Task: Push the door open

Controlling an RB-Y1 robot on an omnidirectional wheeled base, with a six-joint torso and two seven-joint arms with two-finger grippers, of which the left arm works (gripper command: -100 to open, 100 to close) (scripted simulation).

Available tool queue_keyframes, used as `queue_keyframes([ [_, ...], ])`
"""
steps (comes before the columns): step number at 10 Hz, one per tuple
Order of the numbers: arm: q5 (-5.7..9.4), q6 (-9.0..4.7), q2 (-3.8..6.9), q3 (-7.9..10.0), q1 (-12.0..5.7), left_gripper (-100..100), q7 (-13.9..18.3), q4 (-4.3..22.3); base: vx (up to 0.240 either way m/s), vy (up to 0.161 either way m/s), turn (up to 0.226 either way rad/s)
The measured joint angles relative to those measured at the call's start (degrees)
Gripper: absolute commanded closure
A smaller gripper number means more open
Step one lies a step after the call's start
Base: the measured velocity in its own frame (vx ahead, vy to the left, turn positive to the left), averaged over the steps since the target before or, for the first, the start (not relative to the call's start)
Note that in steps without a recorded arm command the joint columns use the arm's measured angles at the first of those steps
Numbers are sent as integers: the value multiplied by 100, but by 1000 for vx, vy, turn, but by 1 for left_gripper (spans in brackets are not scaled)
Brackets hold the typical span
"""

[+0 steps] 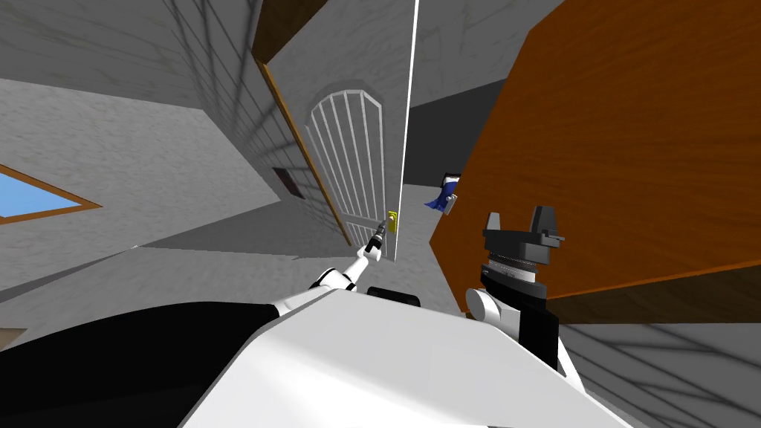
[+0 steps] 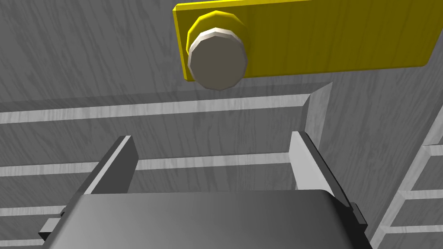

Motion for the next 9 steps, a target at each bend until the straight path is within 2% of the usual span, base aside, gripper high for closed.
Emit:
queue_keyframes([
  [3, 2, -48, -19, 28, 14, -100, -14, 13, 202, -45, -23],
  [5, 3, -83, -112, 45, 25, -100, -22, 24, 136, -52, -10],
  [6, 3, -88, -120, 45, 22, 100, -23, 26, -10, 3, 5],
  [9, 3, -87, -111, 47, 14, 100, -22, 19, -24, 10, -4],
])
